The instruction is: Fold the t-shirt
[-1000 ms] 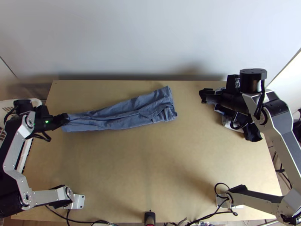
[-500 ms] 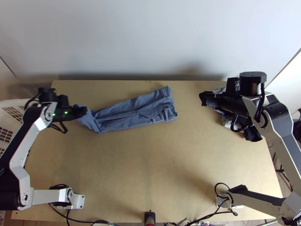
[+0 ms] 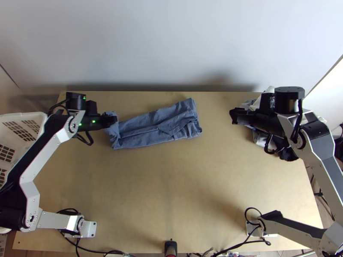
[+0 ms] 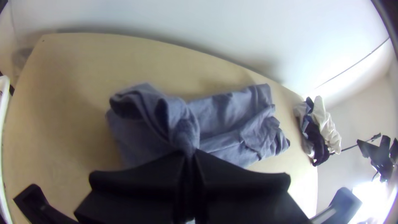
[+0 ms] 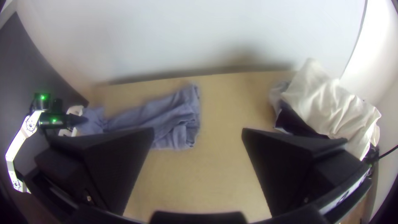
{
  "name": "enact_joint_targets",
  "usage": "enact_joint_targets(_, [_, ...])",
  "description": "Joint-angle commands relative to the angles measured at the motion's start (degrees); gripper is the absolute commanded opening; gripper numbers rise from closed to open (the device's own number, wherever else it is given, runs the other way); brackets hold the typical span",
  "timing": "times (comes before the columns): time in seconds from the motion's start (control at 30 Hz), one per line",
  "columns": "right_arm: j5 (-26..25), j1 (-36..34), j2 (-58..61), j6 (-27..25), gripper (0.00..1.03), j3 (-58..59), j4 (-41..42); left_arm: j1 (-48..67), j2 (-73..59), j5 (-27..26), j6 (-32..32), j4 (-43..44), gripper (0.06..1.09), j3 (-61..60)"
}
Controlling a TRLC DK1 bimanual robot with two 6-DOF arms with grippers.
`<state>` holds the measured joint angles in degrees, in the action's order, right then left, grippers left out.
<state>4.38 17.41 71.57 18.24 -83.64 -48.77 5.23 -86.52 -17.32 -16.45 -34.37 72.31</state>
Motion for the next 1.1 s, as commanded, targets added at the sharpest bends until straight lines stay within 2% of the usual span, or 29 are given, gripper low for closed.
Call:
enact_joint_targets(0.0, [0.01,-0.97,-1.17,0.13,0.98,1.11,0.08,4.87,-2.25,1.06,-1.39,0.62,0.09,2.39])
enact_joint_targets(1.07, [0.01,-4.93,-8.29,0.83,0.98,11.30,1.14,22.36,-19.74,6.16,-5.61,-0.17,0.09,25.33])
